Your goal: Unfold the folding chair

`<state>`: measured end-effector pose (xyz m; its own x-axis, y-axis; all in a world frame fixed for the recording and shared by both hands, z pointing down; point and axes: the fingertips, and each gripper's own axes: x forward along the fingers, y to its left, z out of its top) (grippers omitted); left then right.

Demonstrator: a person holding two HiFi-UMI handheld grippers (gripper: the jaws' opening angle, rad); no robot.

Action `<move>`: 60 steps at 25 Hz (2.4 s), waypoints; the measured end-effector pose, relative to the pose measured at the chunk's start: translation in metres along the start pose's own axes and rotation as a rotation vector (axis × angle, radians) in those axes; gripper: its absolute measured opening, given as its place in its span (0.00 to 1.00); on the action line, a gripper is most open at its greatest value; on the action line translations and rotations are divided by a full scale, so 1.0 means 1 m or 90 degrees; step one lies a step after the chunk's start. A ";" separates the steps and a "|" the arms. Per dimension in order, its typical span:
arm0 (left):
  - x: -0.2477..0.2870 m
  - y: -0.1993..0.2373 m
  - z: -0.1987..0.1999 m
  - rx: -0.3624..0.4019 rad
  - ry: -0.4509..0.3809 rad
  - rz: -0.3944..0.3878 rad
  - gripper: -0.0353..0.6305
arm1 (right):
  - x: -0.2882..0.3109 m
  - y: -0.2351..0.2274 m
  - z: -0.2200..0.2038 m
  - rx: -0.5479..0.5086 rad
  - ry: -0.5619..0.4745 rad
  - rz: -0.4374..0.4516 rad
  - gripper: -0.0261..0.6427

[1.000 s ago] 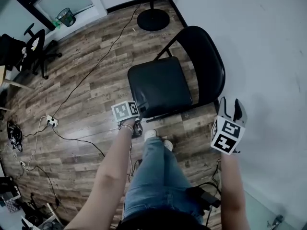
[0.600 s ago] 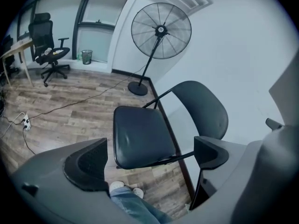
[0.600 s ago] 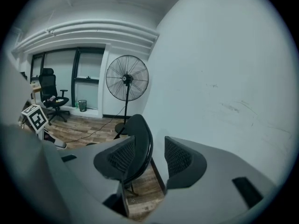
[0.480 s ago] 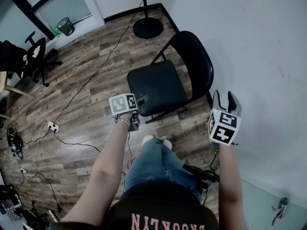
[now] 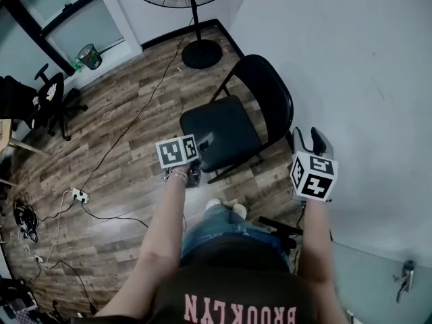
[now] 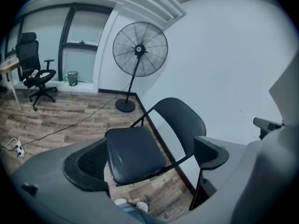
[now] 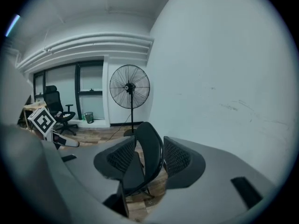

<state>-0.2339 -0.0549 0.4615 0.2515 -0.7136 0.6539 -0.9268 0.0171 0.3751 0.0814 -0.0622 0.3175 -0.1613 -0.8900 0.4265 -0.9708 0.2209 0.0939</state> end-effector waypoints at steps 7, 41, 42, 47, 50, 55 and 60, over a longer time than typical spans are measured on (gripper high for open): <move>-0.018 -0.021 0.027 0.059 -0.039 -0.021 0.88 | -0.010 0.014 0.015 0.017 -0.011 0.023 0.31; -0.158 -0.164 0.196 0.465 -0.517 -0.120 0.06 | -0.067 0.026 0.145 -0.073 -0.307 0.028 0.04; -0.160 -0.166 0.198 0.473 -0.520 -0.123 0.06 | -0.069 0.027 0.149 -0.077 -0.315 0.027 0.04; -0.169 -0.168 0.201 0.485 -0.540 -0.131 0.06 | -0.080 0.030 0.156 -0.098 -0.343 0.031 0.04; -0.166 -0.164 0.199 0.482 -0.538 -0.129 0.06 | -0.075 0.033 0.146 -0.119 -0.322 0.018 0.04; -0.164 -0.164 0.195 0.481 -0.533 -0.131 0.06 | -0.074 0.034 0.140 -0.118 -0.311 0.019 0.04; -0.165 -0.164 0.196 0.480 -0.536 -0.130 0.06 | -0.078 0.032 0.139 -0.113 -0.315 0.014 0.04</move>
<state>-0.1782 -0.0772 0.1634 0.4131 -0.9018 -0.1268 -0.8928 -0.3736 -0.2517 0.0387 -0.0411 0.1621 -0.2876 -0.9569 -0.0416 -0.9279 0.2676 0.2595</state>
